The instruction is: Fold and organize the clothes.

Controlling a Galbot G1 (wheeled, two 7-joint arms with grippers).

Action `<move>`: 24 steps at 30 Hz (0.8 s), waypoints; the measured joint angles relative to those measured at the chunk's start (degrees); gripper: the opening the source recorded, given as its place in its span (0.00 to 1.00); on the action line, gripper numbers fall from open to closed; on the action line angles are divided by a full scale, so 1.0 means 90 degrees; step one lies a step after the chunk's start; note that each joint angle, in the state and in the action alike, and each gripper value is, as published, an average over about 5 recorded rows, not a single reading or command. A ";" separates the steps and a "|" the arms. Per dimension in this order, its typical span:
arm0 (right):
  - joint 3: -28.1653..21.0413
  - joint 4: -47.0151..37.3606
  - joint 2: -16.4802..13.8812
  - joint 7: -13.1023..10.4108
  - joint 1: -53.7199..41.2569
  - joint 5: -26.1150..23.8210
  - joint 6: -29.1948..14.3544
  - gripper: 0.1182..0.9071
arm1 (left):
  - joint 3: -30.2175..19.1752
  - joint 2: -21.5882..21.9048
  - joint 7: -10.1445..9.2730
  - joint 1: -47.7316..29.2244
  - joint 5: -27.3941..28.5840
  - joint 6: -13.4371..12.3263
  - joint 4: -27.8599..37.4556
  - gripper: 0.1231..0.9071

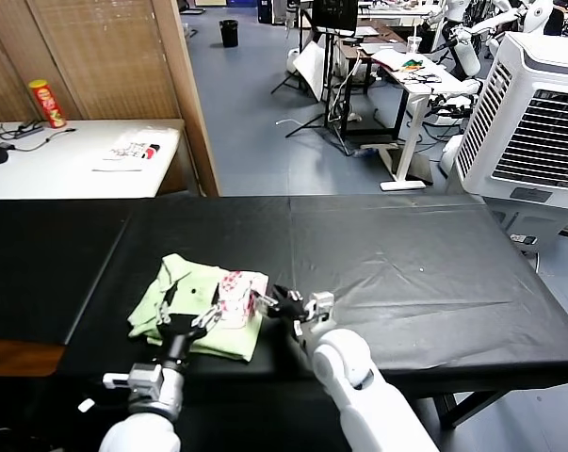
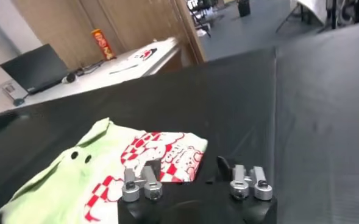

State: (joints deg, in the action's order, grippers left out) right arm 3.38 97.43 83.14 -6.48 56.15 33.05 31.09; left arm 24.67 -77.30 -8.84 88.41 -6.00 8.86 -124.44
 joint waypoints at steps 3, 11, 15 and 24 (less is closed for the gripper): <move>0.0005 -0.0162 0.0078 0.0029 -0.0060 0.0000 -0.0024 0.40 | 0.0078 0.0003 -0.0003 0.0057 -0.0009 -0.0021 -0.0010 0.86; 0.0170 -0.0513 -0.0125 0.0348 -0.0420 -0.0205 -0.0198 0.01 | 0.0220 -0.0030 -0.0012 0.0163 -0.0012 -0.0121 -0.0008 0.86; 0.0225 -0.0794 -0.0452 0.0702 -0.0807 -0.0258 -0.0275 0.01 | 0.0274 -0.0034 -0.0060 0.0217 -0.0006 -0.0094 -0.0001 0.86; 0.0268 -0.0616 -0.1394 0.1717 -0.0914 -0.1254 -0.0923 0.43 | 0.0303 0.0023 -0.0152 0.0294 -0.0150 -0.0309 0.0166 0.86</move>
State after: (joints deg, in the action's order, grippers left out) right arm 5.80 91.89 70.59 8.97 47.93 21.76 22.79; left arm 27.40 -77.09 -10.21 91.05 -7.35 6.09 -122.95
